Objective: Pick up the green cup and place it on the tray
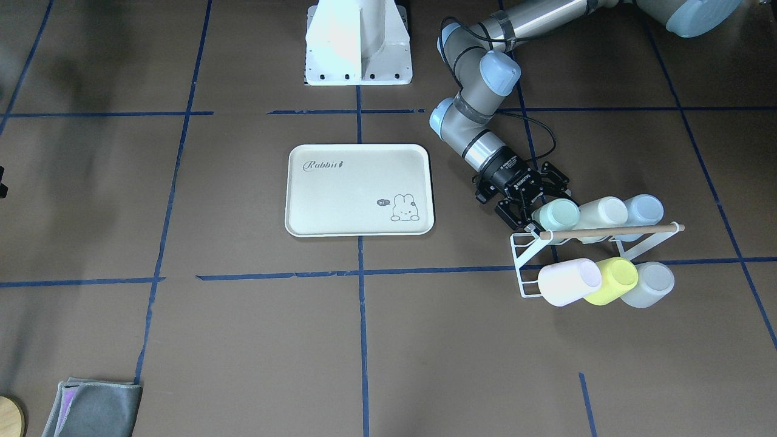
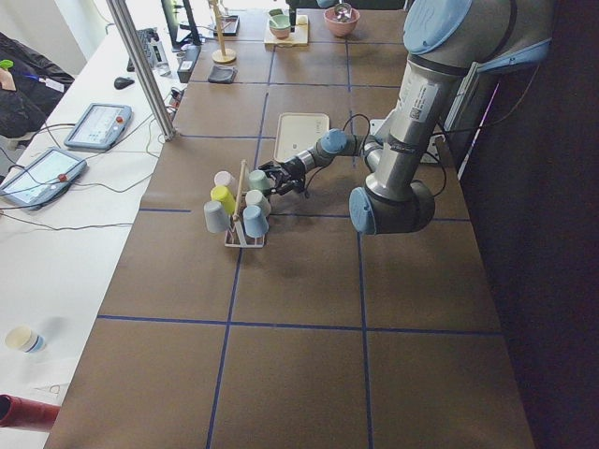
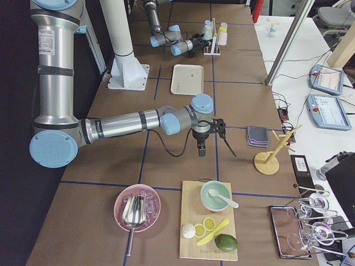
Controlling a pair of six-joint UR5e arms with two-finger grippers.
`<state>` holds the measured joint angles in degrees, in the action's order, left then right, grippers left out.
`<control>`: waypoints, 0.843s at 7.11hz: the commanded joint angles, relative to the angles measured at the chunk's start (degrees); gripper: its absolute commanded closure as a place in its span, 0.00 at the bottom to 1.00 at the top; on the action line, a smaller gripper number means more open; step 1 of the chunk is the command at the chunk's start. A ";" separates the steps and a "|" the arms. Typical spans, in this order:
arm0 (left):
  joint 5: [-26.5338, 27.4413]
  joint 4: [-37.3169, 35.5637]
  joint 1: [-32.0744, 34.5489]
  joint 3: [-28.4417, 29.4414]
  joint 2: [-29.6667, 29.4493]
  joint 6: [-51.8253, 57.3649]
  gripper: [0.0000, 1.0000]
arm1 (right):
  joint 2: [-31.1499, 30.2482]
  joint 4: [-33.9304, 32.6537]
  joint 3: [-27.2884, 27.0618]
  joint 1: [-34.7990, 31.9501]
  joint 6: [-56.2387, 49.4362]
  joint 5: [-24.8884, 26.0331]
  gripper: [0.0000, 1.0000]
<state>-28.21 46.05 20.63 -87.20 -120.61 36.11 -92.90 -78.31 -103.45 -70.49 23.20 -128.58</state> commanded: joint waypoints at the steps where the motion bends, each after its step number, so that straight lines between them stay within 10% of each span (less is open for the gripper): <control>1: 0.00 0.00 0.20 -0.08 -0.07 -0.08 0.24 | 0.00 0.00 0.09 0.00 0.00 0.00 0.00; 6: 0.00 -0.26 0.55 -1.40 -0.07 0.27 0.32 | 0.09 0.00 0.09 0.00 0.00 0.00 0.00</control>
<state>-28.21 45.90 21.19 -88.35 -120.67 36.37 -92.81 -78.31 -103.37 -70.49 23.20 -128.58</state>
